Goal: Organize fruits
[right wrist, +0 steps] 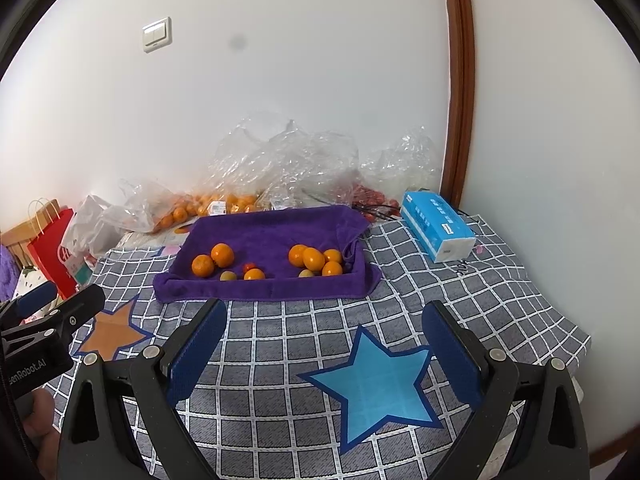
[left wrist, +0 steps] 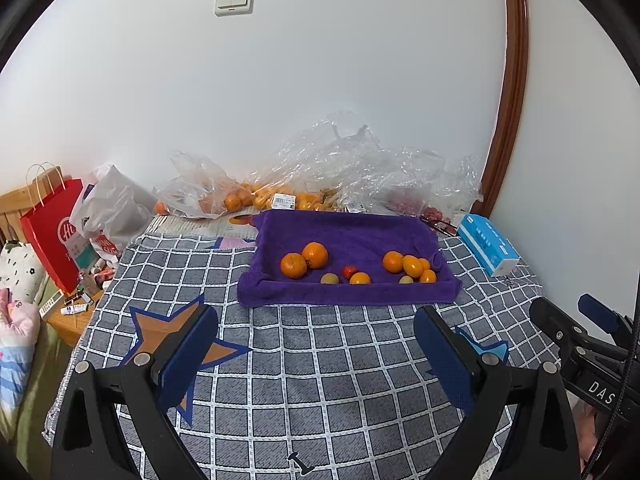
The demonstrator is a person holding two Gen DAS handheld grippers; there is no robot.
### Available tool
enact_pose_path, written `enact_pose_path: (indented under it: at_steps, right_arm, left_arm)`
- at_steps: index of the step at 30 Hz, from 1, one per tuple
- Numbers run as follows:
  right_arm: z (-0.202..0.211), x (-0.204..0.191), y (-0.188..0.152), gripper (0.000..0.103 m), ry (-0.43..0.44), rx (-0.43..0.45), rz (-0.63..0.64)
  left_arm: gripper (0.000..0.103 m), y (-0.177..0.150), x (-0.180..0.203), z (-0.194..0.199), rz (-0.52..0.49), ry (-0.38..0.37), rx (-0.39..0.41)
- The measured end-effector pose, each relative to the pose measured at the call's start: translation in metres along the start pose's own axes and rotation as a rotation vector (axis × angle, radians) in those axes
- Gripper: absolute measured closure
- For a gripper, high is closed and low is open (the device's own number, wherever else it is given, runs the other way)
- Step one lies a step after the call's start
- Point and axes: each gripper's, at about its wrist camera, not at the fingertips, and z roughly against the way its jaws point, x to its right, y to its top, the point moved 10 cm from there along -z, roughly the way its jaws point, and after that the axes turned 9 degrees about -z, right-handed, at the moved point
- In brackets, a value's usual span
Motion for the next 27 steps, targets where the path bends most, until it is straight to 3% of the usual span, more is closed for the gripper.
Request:
enact_pose_path:
  at_steps: [27]
  right_arm:
    - [0.0020, -0.0038, -0.0021, 0.006, 0.005, 0.002, 0.005]
  left_arm:
    - [0.004, 0.0014, -0.0032, 0.0035, 0.003, 0.014, 0.007]
